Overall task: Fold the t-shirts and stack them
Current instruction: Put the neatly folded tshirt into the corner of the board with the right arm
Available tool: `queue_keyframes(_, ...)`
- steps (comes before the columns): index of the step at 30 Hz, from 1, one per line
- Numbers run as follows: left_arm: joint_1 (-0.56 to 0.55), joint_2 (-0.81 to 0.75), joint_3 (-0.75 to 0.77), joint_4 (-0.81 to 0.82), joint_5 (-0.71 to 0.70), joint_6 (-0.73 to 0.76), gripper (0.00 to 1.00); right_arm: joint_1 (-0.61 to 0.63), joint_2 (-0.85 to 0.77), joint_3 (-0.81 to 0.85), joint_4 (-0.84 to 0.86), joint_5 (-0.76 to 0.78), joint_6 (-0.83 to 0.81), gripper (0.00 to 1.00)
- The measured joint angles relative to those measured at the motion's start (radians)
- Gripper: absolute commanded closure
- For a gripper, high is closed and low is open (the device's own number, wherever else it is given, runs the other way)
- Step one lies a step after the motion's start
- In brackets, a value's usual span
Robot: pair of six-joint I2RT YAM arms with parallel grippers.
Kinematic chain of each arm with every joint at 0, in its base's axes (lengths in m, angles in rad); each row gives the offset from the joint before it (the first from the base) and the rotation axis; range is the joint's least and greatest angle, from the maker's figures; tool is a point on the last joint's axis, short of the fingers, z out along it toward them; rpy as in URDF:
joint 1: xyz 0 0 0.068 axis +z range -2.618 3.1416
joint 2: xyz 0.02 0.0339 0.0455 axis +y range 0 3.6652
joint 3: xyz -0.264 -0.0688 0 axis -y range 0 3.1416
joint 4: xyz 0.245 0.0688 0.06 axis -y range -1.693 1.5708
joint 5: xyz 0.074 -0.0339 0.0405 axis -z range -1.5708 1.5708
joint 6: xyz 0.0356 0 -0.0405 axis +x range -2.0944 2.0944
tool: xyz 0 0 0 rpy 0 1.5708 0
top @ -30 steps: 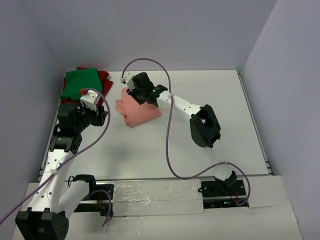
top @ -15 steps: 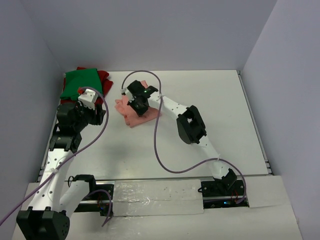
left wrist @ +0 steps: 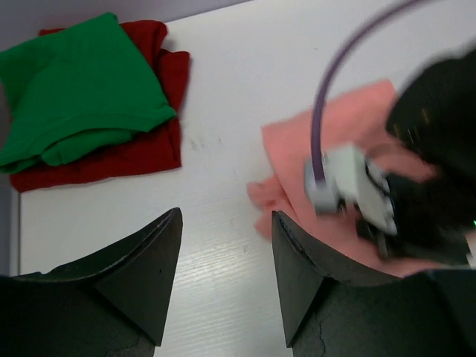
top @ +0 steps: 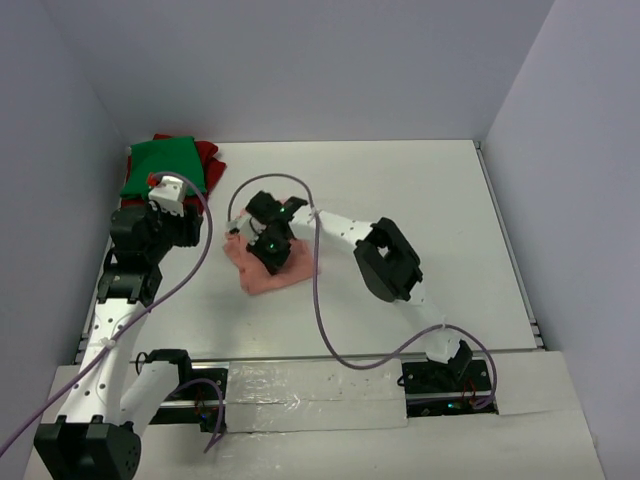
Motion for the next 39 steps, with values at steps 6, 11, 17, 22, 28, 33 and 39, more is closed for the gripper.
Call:
queue_keyframes(6, 0.013, -0.033, 0.001, 0.022, -0.111, -0.014, 0.4, 0.249, -0.109, -0.188, 0.134, 0.021, -0.082, 0.96)
queue_keyframes(11, 0.018, -0.047, 0.001, 0.023, -0.139, -0.021, 0.4, 0.313, -0.109, -0.177, 0.204, 0.094, -0.104, 0.96)
queue_keyframes(17, 0.02, -0.063, 0.001, 0.023, -0.142, -0.025, 0.4, 0.245, -0.157, -0.314, 0.393, 0.328, -0.144, 0.97)
queue_keyframes(22, 0.02, -0.064, 0.001, 0.023, -0.141, -0.027, 0.4, 0.193, -0.156, -0.333, 0.443, 0.5, -0.162, 0.98)
queue_keyframes(28, 0.02, -0.067, 0.001, 0.023, -0.141, -0.028, 0.4, 0.11, -0.157, -0.373, 0.48, 0.599, -0.163, 0.98)
queue_keyframes(33, 0.03, -0.076, 0.001, 0.022, -0.134, -0.028, 0.4, 0.037, -0.158, -0.38, 0.486, 0.635, -0.164, 0.97)
queue_keyframes(39, 0.038, -0.086, 0.001, 0.022, -0.12, -0.029, 0.4, 0.021, -0.22, -0.431, 0.467, 0.632, -0.164, 0.47)
